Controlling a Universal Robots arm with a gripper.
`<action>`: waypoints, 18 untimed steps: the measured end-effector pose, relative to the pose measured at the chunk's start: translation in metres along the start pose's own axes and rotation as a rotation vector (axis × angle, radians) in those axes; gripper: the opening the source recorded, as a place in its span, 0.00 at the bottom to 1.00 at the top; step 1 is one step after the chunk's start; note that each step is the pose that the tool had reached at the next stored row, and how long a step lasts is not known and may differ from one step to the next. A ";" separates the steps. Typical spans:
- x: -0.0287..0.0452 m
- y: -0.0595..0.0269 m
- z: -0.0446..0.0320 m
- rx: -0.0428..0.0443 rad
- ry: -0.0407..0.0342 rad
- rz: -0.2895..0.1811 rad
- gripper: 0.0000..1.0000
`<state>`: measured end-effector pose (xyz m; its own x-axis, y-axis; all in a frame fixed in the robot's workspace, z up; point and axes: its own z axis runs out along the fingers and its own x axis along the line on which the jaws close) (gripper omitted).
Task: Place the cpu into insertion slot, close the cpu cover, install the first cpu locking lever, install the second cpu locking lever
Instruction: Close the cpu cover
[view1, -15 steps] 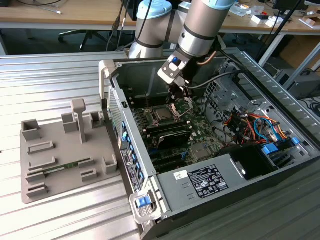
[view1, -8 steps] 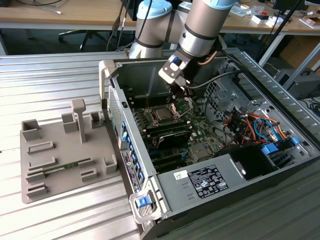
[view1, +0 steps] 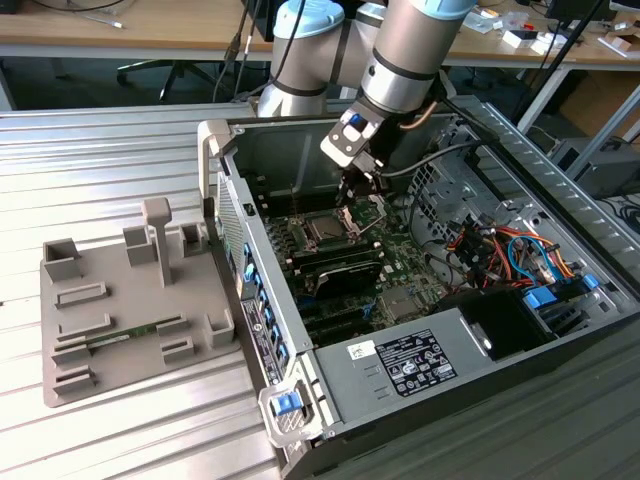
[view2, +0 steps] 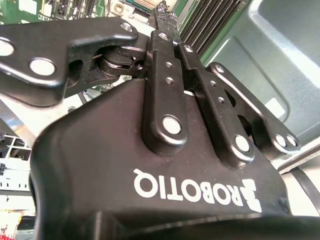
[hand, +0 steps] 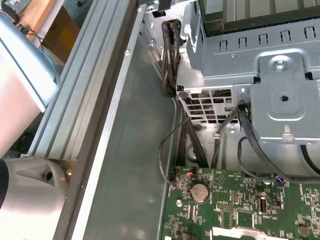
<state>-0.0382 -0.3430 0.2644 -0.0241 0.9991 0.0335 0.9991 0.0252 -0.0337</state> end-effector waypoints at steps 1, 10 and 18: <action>0.0000 0.0010 0.0000 0.0000 0.0001 0.000 0.10; -0.0001 0.0049 -0.0002 0.0001 0.0000 0.000 0.10; 0.0000 0.0050 -0.0023 -0.0001 0.0002 0.000 0.10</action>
<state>-0.0331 -0.3430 0.2665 -0.0241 0.9991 0.0337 0.9991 0.0252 -0.0336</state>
